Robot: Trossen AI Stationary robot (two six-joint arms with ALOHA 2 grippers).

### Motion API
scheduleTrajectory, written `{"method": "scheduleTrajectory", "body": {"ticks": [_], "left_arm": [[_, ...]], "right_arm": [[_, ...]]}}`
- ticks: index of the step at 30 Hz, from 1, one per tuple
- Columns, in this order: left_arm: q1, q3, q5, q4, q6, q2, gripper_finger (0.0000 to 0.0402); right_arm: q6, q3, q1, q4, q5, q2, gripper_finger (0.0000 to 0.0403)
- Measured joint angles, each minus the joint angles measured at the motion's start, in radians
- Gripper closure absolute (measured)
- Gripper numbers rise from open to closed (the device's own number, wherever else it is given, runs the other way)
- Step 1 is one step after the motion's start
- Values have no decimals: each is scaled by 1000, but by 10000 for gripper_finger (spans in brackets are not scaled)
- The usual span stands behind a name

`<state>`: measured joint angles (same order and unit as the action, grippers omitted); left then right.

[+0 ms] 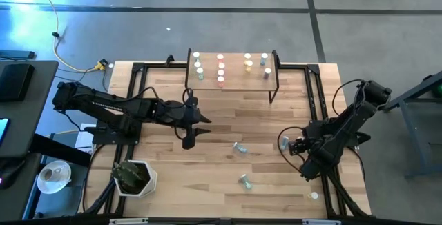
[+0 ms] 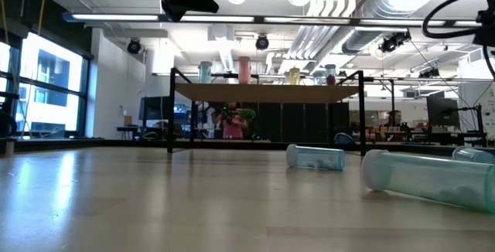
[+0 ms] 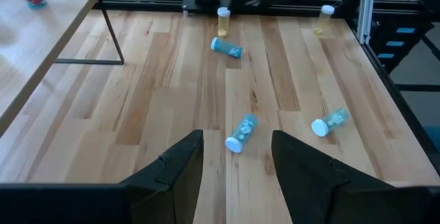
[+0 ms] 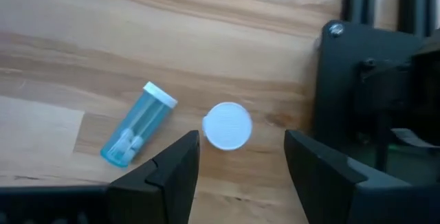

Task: Pick and place medicine bottles onto shelf by color
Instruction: Align the yellow pill bottle with the yellow pill bottle

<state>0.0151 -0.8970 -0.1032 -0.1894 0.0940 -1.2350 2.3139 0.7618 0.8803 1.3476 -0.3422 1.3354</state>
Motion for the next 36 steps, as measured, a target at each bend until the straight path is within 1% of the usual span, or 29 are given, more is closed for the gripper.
{"method": "scheduleTrajectory", "body": {"ticks": [3,10,23,26,36], "left_arm": [[0,0,0,0,0,0,241],[0,0,-1,0,0,0,241],[0,0,-1,0,0,0,241],[0,0,-1,0,0,0,241],[0,0,0,0,0,-1,241]], "right_arm": [[-2,-18,0,-30,-20,0,199],[-10,-28,-1,-32,-42,0,198],[-27,-38,-7,-67,-31,7,199],[-53,-43,-18,-104,-32,7,199],[-74,-53,-85,-116,-30,7,199]]}}
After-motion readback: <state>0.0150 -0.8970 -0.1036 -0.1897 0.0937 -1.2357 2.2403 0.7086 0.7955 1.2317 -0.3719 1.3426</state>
